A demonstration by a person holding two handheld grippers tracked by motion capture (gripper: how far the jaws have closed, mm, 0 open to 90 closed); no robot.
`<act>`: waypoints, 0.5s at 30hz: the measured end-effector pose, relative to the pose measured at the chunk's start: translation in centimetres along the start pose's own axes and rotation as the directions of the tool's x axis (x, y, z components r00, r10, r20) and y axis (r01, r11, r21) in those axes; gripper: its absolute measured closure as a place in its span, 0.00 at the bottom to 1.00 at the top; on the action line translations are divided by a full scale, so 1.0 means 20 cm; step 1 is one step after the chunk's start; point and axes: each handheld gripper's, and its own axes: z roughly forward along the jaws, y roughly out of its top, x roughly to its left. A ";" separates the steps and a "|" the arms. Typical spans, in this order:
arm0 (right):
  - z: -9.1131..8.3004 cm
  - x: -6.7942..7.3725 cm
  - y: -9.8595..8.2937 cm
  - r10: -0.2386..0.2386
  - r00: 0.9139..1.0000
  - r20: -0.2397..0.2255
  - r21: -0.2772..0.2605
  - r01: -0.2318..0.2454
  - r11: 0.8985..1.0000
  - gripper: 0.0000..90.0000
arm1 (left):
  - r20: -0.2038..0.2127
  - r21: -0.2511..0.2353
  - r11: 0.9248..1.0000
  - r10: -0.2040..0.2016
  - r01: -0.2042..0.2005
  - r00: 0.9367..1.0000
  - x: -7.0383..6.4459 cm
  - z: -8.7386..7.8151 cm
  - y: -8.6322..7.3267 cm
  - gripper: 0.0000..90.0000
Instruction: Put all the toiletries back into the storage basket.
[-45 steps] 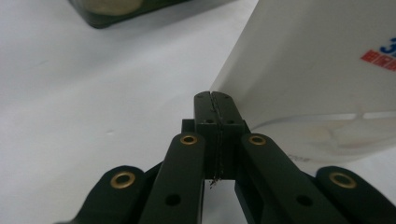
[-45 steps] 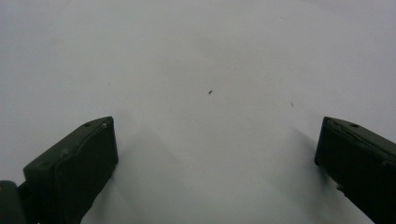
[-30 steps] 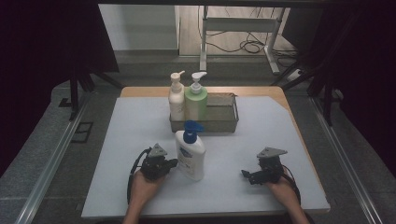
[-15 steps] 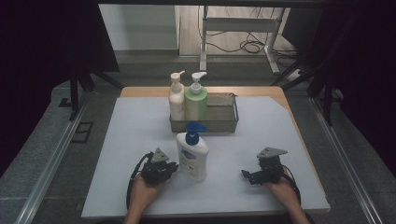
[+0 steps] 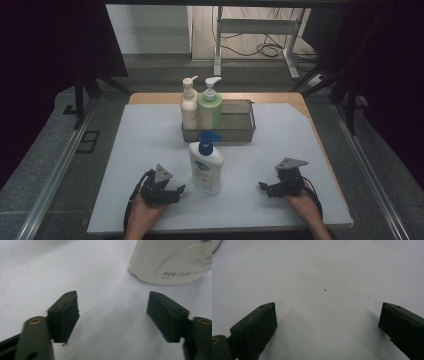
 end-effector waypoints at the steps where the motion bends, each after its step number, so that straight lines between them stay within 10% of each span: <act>1: 0.00 0.00 0.00 0.000 1.000 0.000 -0.001 0.000 1.000 0.02 | -0.005 -0.002 1.000 -0.002 0.002 1.000 0.00 0.00 0.00 0.22; 15: -0.07 0.03 0.03 -0.004 1.000 -0.008 -0.039 0.004 0.999 0.02 | -0.032 0.018 1.000 -0.013 0.014 0.999 0.01 0.04 -0.04 0.14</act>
